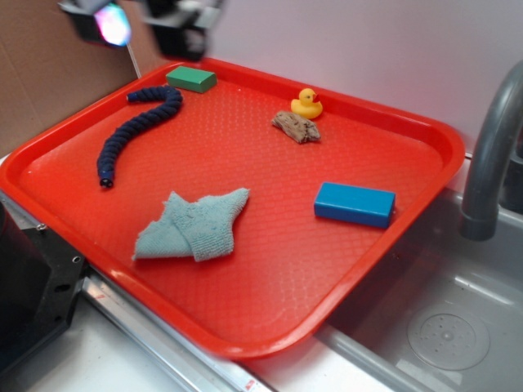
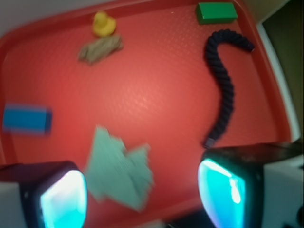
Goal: Grab the wood chip.
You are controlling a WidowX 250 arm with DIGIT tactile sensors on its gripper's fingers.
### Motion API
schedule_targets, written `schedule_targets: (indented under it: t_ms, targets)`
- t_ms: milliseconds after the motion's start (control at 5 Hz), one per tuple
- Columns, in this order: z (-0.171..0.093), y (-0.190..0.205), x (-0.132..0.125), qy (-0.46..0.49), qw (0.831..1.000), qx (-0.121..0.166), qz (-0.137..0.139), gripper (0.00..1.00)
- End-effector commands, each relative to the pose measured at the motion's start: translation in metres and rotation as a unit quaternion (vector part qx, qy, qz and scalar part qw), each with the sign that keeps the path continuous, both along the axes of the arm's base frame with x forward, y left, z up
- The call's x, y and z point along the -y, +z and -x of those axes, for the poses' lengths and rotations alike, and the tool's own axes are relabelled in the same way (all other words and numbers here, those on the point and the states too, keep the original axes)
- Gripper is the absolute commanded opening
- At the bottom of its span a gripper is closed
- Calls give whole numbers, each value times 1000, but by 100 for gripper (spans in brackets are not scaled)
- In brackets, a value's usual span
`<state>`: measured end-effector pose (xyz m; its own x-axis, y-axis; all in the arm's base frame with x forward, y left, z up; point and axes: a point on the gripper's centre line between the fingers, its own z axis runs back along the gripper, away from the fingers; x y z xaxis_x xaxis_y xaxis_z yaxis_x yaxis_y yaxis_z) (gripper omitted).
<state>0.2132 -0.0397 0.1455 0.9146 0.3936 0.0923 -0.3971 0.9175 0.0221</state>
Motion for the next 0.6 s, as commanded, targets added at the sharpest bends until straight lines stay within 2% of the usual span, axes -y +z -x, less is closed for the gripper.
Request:
schedule_targets:
  t_ms: [0, 400]
  targets:
    - [-89, -18, -6, 134, 986, 104, -3, 100]
    - [-111, -64, -10, 118, 989, 88, -8, 100]
